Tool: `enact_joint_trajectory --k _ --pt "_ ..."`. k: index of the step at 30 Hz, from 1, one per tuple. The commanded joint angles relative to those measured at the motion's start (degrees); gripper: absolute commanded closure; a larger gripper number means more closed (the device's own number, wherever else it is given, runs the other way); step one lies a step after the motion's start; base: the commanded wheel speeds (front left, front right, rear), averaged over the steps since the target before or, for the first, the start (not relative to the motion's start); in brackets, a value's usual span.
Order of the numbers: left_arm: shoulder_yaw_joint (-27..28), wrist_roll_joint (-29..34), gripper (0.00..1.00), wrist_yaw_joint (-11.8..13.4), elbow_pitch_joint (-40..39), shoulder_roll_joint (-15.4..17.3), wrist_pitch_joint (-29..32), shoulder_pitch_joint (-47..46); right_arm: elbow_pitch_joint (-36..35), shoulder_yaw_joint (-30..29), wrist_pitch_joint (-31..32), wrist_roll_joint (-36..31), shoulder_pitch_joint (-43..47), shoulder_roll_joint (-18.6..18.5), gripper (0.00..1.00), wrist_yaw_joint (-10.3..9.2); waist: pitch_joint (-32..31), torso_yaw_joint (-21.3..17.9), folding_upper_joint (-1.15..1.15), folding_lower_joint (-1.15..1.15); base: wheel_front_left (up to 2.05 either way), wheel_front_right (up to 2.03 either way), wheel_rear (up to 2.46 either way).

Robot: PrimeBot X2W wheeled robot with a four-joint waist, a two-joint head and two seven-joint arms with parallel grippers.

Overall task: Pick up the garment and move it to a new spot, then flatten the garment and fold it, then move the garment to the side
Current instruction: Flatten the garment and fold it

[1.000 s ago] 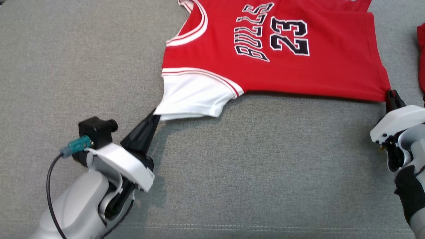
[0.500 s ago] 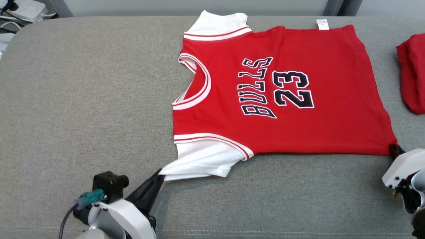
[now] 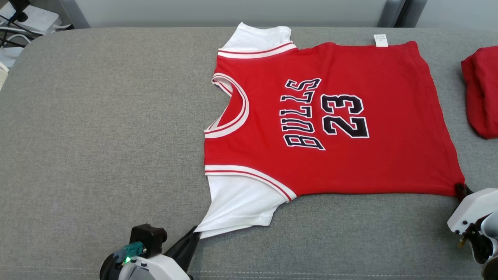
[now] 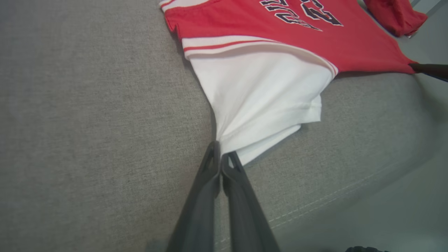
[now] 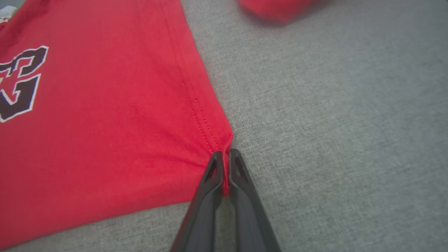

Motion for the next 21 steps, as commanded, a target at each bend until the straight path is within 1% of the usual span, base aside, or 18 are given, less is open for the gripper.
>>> enact_joint_trajectory --k 1,2,3,4,5,6,7,8,12,17,19,21 --pt "1.96 -0.51 1.0 0.27 0.63 0.88 -1.03 -0.35 0.52 1.11 -0.4 -0.83 2.27 -0.87 0.89 -0.1 -0.24 -0.04 0.0 0.0 0.0 0.0 0.0" --pt "1.91 -0.72 1.0 0.17 1.6 0.33 -1.14 -0.38 0.83 1.03 -0.63 -1.08 2.23 -0.85 0.76 -0.1 -0.33 -0.04 0.0 0.0 0.0 0.0 0.0" --pt "1.77 -0.9 0.89 -0.04 2.57 -0.19 -1.16 -0.45 1.16 0.98 -0.82 -1.37 2.18 -0.81 0.61 -0.1 -0.44 -0.03 0.0 0.0 0.0 0.0 0.0" --pt "1.61 -1.11 0.61 -0.35 3.49 -0.69 -1.11 -0.54 1.43 0.94 -1.03 -1.6 2.13 -0.72 0.51 -0.1 -0.55 -0.02 0.0 0.0 0.0 0.0 0.0" --pt "1.42 -1.21 0.49 -0.64 4.33 -1.1 -1.08 -0.67 1.66 0.88 -1.25 -1.76 2.09 -0.61 0.32 -0.1 -0.68 -0.01 0.0 0.0 0.0 0.0 0.0" --pt "1.42 -1.21 0.49 -0.64 4.33 -1.1 -1.08 -0.67 1.66 0.88 -1.25 -1.76 2.09 -0.61 0.32 -0.1 -0.68 -0.01 0.0 0.0 0.0 0.0 0.0" --pt "1.22 -1.23 0.0 -0.85 5.15 -1.47 -1.05 -0.8 1.88 0.9 -1.51 -2.02 2.09 -0.55 0.17 -0.1 -0.85 0.01 0.0 0.0 0.0 0.0 0.0" --pt "1.04 -1.34 0.0 -1.1 5.88 -1.83 -0.98 -0.88 2.05 0.9 -1.96 -2.31 2.11 -0.53 0.0 -0.1 -1.08 0.03 0.0 0.0 0.0 0.0 0.0" --pt "1.56 -3.45 0.0 -1.26 8.36 -3.25 -0.7 0.11 3.39 0.92 -4.21 -4.97 2.3 -1.57 0.0 -0.1 -2.27 -0.01 0.0 0.0 0.0 0.0 0.0" --pt "6.24 -4.77 0.0 2.57 9.48 -3.73 -6.8 2.75 3.72 -0.33 -11.01 -9.35 2.61 -2.26 0.0 -0.1 -5.0 -0.44 0.0 0.0 0.0 0.0 0.0" --pt "9.18 -4.8 0.0 4.26 8.87 -4.23 -8.68 3.58 2.21 -0.63 -13.02 -11.04 3.02 -1.89 0.0 -0.1 -6.08 -0.61 0.0 0.0 0.0 0.0 0.0" --pt "12.18 -3.2 0.0 6.51 7.97 -4.55 -9.54 4.2 -0.79 -0.75 -14.02 -12.51 3.83 -1.18 0.0 -0.1 -7.09 -0.82 0.0 0.0 0.0 0.0 0.0"
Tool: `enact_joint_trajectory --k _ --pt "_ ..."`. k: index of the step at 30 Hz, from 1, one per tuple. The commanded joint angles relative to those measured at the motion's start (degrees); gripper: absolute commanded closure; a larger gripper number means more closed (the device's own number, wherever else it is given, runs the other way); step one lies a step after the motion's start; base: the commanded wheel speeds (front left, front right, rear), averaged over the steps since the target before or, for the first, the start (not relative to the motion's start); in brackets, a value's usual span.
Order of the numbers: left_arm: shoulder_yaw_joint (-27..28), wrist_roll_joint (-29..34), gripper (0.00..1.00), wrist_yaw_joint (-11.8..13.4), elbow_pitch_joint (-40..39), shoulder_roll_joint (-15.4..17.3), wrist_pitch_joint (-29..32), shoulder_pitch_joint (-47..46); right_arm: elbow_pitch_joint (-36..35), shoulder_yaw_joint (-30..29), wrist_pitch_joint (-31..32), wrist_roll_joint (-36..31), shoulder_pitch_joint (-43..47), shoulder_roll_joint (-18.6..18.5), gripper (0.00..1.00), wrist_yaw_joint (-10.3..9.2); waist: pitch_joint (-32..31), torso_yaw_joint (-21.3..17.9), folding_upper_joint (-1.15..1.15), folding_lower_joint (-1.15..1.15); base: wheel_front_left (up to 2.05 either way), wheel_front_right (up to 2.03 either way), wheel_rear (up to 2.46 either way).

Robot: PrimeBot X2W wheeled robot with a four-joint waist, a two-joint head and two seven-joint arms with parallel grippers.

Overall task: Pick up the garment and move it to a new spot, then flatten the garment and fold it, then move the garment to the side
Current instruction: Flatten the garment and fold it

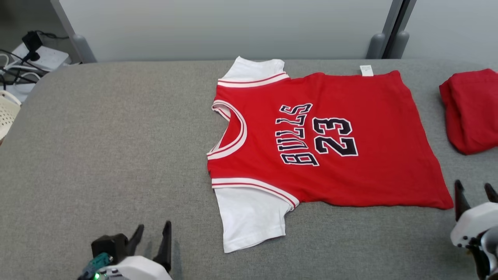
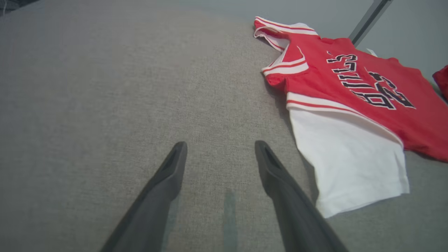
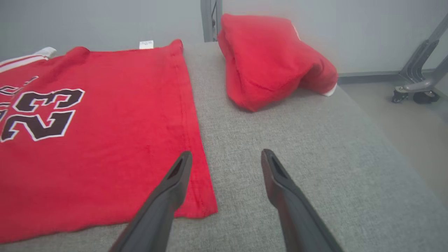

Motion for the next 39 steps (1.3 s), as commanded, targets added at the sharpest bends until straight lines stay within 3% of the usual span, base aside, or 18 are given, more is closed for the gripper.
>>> enact_joint_trajectory --k 1,6,13,19,23,31,39 --pt "3.08 1.42 0.0 0.92 -1.8 0.97 -0.69 -0.99 -2.89 1.73 -1.09 -1.18 1.18 -0.2 0.0 -0.16 -0.98 -0.29 0.0 0.0 0.0 0.0 0.0" --pt "14.48 11.19 0.0 3.99 -10.34 -2.85 -0.79 1.98 -20.81 1.73 -1.23 -3.31 7.51 2.02 0.0 -0.16 -2.49 -1.19 0.0 0.0 0.0 0.0 0.0" --pt "26.27 22.93 0.0 -0.73 -18.92 -10.95 -0.81 7.77 -37.49 6.69 -1.25 -0.61 14.59 4.14 0.0 -0.16 -4.57 -3.25 0.0 0.0 0.0 0.0 0.0" --pt "29.79 33.45 0.0 -7.31 -21.31 -15.27 -0.81 10.35 -44.47 9.31 -1.25 0.89 17.63 4.66 0.0 -0.16 -5.76 -4.16 0.0 0.0 0.0 0.0 0.0" --pt "31.91 38.14 0.0 -10.14 -19.88 -17.38 -0.81 13.42 -47.38 10.02 -1.25 0.93 20.24 5.65 0.0 -0.16 -6.99 -4.81 0.0 0.0 0.0 0.0 0.0" --pt "31.86 43.33 0.0 -9.6 -19.32 -18.34 -0.82 16.42 -48.72 7.79 -1.26 0.28 25.2 7.32 0.0 -0.16 -8.26 -4.46 0.0 0.0 0.0 0.0 0.0" --pt "30.46 42.83 0.0 -8.84 -20.8 -18.42 -0.82 18.04 -51.68 6.42 -1.26 0.3 27.72 7.76 0.0 -0.16 -8.6 -4.26 0.0 0.0 0.0 0.0 0.0"
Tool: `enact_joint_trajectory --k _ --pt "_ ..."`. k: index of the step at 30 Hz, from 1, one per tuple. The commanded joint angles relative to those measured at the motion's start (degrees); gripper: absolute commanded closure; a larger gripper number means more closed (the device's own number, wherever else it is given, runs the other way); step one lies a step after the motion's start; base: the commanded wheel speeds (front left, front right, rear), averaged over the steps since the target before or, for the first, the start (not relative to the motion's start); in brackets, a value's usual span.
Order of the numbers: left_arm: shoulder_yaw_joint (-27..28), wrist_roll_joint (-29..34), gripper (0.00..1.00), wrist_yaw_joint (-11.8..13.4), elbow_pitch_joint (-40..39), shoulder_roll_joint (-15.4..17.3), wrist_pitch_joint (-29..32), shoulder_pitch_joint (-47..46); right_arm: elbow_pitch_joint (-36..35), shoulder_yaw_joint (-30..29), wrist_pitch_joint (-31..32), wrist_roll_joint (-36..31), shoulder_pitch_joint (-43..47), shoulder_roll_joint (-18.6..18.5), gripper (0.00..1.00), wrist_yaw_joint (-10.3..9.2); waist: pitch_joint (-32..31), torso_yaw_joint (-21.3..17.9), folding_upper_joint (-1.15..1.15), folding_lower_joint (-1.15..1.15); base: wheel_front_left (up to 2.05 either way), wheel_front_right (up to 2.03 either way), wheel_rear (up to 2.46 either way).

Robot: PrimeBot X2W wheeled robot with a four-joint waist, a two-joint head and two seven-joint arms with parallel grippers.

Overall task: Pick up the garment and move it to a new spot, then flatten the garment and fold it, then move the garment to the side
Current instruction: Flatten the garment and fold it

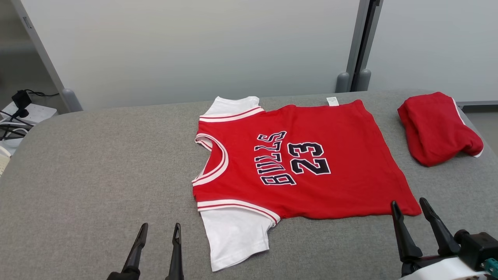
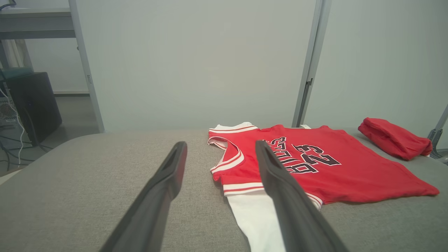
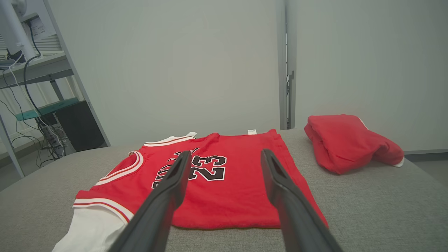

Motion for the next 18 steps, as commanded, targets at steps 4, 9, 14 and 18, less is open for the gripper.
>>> enact_joint_trajectory --k 4,9,14,18 --pt "1.34 -0.71 0.0 0.77 -1.81 -0.13 -0.59 -1.62 -1.73 1.54 -0.67 0.07 -0.73 -0.72 0.0 0.0 -0.15 0.06 0.0 0.0 0.0 0.0 0.0" --pt "1.34 -0.69 0.0 0.98 -1.64 -0.13 -0.59 -1.78 -1.61 2.05 -0.68 0.3 -0.72 -0.71 0.0 0.0 -0.38 0.08 0.0 0.0 0.0 0.0 0.0" --pt "-3.3 -5.6 0.0 0.08 10.6 -0.13 -0.59 -3.39 -1.28 2.39 -0.68 1.22 -1.0 -1.44 0.0 0.0 1.0 0.05 0.0 0.0 0.0 0.0 0.0" --pt "-7.73 -8.06 0.0 -0.02 17.93 -0.14 -0.59 -6.47 -1.11 2.7 -0.68 1.41 -1.59 -1.85 0.0 0.0 2.06 -0.07 0.0 0.0 0.0 0.0 0.0"
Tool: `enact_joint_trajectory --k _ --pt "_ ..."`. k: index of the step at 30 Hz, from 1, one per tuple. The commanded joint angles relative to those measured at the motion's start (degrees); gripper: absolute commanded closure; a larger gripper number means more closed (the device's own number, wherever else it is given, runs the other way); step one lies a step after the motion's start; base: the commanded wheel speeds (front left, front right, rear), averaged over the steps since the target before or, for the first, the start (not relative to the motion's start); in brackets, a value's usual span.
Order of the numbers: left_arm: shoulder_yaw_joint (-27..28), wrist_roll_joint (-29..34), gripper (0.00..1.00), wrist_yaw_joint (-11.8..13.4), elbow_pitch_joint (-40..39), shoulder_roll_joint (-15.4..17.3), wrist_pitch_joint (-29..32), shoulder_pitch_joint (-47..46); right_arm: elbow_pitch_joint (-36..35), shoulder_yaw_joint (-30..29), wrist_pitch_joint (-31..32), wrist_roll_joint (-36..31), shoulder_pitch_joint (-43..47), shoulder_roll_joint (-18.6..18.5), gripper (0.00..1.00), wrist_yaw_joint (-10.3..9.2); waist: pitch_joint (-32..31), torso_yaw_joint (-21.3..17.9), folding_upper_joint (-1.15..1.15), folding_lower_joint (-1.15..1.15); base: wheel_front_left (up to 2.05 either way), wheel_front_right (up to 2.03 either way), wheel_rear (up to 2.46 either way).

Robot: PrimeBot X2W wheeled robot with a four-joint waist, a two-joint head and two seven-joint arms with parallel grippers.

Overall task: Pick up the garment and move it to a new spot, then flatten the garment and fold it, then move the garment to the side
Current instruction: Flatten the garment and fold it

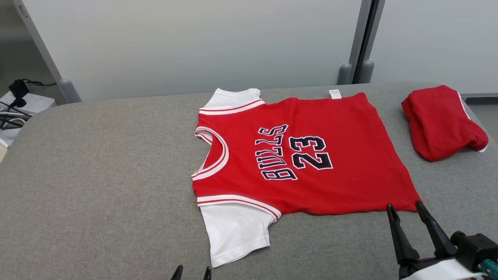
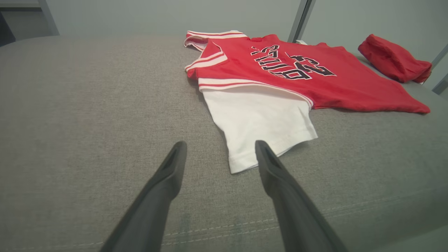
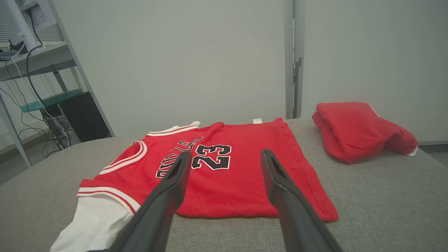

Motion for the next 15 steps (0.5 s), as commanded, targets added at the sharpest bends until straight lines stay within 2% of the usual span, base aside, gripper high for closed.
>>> enact_joint_trajectory --k 1,9,14,15 --pt "-0.08 -1.3 0.0 -0.11 1.21 -0.17 -0.6 -5.06 -1.24 1.21 -0.68 0.37 -2.0 -1.33 0.0 0.0 0.59 -0.1 0.0 0.0 0.0 0.0 0.0" --pt "-7.56 -6.68 0.0 1.14 11.89 -0.17 0.39 -12.88 -1.01 2.09 -0.68 0.64 -3.24 -1.93 0.0 0.0 2.53 -0.67 0.0 0.0 0.0 0.0 0.0" --pt "-11.11 -9.73 0.0 3.15 17.41 -0.17 1.65 -16.72 -0.81 2.59 -0.68 0.88 -3.72 -2.43 0.0 0.0 3.14 -1.3 0.0 0.0 0.0 0.0 0.0" --pt "-11.52 -10.33 0.04 3.5 18.24 -0.17 1.69 -17.31 -0.85 2.66 -0.68 0.87 -3.82 -2.48 0.0 0.0 3.27 -1.45 0.0 0.0 0.0 0.0 0.0"
